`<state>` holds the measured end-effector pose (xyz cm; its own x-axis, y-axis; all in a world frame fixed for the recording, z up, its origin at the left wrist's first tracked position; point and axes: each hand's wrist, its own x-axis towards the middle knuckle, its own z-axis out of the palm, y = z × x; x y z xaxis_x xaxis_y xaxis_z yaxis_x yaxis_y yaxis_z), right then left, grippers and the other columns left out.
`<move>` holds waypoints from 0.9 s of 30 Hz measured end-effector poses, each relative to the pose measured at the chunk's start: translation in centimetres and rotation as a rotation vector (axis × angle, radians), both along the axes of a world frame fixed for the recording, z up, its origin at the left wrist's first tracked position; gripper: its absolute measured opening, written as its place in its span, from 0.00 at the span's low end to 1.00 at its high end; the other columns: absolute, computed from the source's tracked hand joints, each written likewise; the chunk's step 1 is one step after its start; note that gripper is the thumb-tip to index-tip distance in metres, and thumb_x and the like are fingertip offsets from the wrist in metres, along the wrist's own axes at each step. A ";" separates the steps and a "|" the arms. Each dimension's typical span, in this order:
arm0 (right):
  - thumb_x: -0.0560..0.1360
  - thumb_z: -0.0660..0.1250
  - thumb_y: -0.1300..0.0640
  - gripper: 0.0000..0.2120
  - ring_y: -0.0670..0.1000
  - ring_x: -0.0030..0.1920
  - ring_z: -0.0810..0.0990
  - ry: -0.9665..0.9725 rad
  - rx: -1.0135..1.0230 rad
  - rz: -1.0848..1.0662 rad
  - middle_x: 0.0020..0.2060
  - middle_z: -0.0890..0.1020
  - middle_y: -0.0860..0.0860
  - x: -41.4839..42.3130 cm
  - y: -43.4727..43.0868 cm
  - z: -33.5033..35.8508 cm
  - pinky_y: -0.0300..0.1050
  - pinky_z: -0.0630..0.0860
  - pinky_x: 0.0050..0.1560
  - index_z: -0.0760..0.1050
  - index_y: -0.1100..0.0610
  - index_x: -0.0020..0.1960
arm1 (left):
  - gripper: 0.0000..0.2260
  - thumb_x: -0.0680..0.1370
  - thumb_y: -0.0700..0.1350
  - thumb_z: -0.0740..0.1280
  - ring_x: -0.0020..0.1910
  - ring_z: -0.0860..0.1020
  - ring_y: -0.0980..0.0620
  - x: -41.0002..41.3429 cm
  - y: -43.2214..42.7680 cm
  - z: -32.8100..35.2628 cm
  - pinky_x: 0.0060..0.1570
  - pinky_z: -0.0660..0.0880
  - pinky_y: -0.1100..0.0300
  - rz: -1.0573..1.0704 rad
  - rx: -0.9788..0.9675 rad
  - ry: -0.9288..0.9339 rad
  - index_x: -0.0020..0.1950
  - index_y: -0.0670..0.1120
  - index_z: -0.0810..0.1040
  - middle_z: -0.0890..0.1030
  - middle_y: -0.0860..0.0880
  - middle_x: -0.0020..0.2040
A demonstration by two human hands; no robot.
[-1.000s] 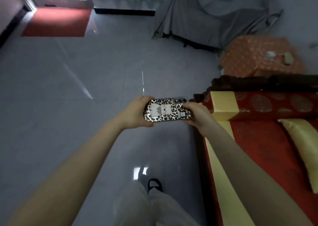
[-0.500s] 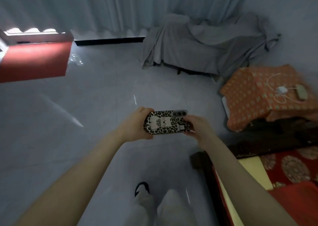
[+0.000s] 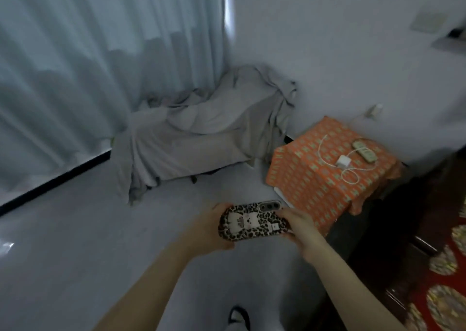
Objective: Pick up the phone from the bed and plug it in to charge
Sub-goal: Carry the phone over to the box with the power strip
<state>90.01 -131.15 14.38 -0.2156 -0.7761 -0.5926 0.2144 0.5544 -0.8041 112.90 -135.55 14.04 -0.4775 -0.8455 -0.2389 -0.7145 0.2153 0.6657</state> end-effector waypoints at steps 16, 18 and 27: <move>0.73 0.70 0.62 0.02 0.51 0.36 0.84 -0.091 0.002 -0.672 0.36 0.86 0.54 -16.0 -22.9 -1.5 0.42 0.80 0.39 0.81 0.61 0.44 | 0.35 0.60 0.38 0.80 0.64 0.76 0.49 -23.0 -35.9 -2.4 0.62 0.74 0.43 -0.532 0.202 0.328 0.64 0.53 0.74 0.78 0.51 0.62; 0.73 0.70 0.62 0.03 0.49 0.34 0.83 -0.083 0.024 -0.731 0.37 0.84 0.54 -18.6 -24.4 -1.5 0.39 0.79 0.32 0.80 0.61 0.46 | 0.36 0.59 0.39 0.80 0.64 0.75 0.49 -26.4 -38.1 -2.6 0.63 0.73 0.41 -0.581 0.253 0.328 0.64 0.57 0.73 0.76 0.51 0.64; 0.73 0.71 0.60 0.03 0.52 0.42 0.80 -0.053 0.116 -0.854 0.39 0.83 0.53 -32.2 -30.7 -8.4 0.47 0.74 0.42 0.80 0.59 0.45 | 0.33 0.59 0.58 0.80 0.61 0.78 0.52 -43.0 -46.4 -7.2 0.60 0.77 0.47 -0.717 0.405 0.329 0.62 0.60 0.74 0.79 0.53 0.61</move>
<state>57.86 -161.86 6.00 -0.6677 -0.2945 -0.6836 0.6307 0.2640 -0.7298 69.88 -181.96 6.79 -0.9572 -0.1966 -0.2123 -0.2571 0.2414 0.9358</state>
